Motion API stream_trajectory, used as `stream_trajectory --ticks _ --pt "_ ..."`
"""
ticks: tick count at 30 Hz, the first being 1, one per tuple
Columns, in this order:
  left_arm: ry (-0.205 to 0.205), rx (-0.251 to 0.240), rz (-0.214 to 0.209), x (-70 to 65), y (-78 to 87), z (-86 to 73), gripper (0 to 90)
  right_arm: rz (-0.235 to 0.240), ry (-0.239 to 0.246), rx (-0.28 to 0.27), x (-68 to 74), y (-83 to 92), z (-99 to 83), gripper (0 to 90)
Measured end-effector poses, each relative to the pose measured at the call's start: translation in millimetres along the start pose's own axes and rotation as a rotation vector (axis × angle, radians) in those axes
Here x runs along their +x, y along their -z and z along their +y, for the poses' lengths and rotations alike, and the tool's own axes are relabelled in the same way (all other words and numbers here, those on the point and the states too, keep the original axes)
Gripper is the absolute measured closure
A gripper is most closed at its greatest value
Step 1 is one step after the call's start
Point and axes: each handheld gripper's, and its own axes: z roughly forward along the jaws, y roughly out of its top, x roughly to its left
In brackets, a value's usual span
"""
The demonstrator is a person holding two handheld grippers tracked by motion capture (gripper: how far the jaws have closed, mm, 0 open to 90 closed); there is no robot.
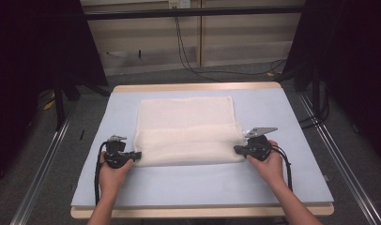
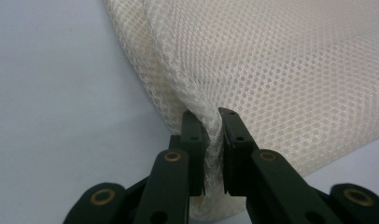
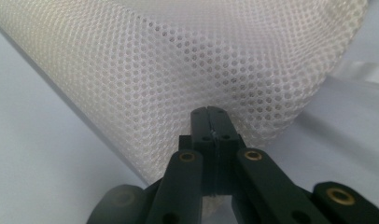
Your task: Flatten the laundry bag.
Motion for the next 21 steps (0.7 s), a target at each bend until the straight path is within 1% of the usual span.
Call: stream_trajectory --ticks 1,2,3,4,5,6,7,8,11,12,13,14,15,17,18,19,20,21 --pt "0.003 -0.001 -0.004 0.0 -3.0 3.1 81.7 -0.017 0.005 -0.004 -2.4 0.9 0.9 90.0" --pt "0.008 -0.012 -0.005 -1.4 -8.9 8.2 81.7 -0.036 0.004 -0.002 -4.8 1.9 1.8 90.0" --pt "0.008 -0.012 -0.005 -1.4 -8.9 8.2 81.7 -0.043 0.004 -0.006 -7.3 2.2 2.3 90.0" --pt "0.008 -0.012 -0.007 -2.7 -12.5 11.3 81.7 -0.043 0.004 -0.006 -7.3 2.2 2.3 90.0" --pt "0.009 -0.017 -0.011 -4.4 -15.2 13.5 81.7 -0.070 -0.003 -0.014 -15.2 3.4 2.7 90.0" --pt "0.017 -0.026 -0.018 -8.1 -20.0 16.1 81.6 -0.085 -0.008 -0.016 -18.5 3.8 2.4 90.0" --pt "0.006 -0.030 -0.015 -9.7 -22.0 17.7 81.6 -0.092 -0.009 -0.023 -21.2 3.3 2.1 90.0" --pt "0.010 -0.034 -0.022 -10.4 -24.1 18.8 81.6 -0.094 -0.019 -0.020 -23.6 3.2 1.8 90.0" --pt "0.031 -0.038 -0.037 -7.8 -25.7 20.3 80.6 -0.104 -0.018 -0.025 -26.6 2.3 1.4 90.0" --pt "0.031 -0.038 -0.043 -6.7 -25.3 20.0 79.6 -0.102 -0.019 -0.026 -26.4 2.3 1.3 90.0" --pt "0.036 -0.037 -0.035 -6.4 -23.8 19.9 78.1 -0.098 -0.027 -0.029 -26.1 2.5 1.0 87.6" --pt "0.036 -0.037 -0.035 -6.4 -23.8 19.9 75.8 -0.089 -0.043 -0.041 -26.2 2.3 0.9 82.0" --pt "0.030 -0.043 -0.032 -6.0 -20.5 21.6 72.3 -0.081 -0.047 -0.053 -26.6 2.7 0.9 79.1" --pt "0.031 -0.052 -0.026 -6.1 -17.9 24.7 65.9 -0.081 -0.059 -0.057 -26.4 3.2 1.9 75.5" --pt "0.036 -0.059 -0.032 -6.0 -17.1 26.3 63.3 -0.080 -0.070 -0.064 -26.8 3.0 2.5 72.2" --pt "0.036 -0.059 -0.032 -6.0 -17.1 26.3 60.8 -0.080 -0.070 -0.064 -26.8 3.0 2.5 72.2" --pt "0.041 -0.068 -0.022 -5.9 -16.6 29.8 57.9 -0.097 -0.078 -0.078 -26.7 3.0 3.7 64.0" --pt "0.043 -0.074 -0.020 -5.2 -16.3 31.4 57.4 -0.103 -0.084 -0.083 -26.9 2.8 4.1 60.1"
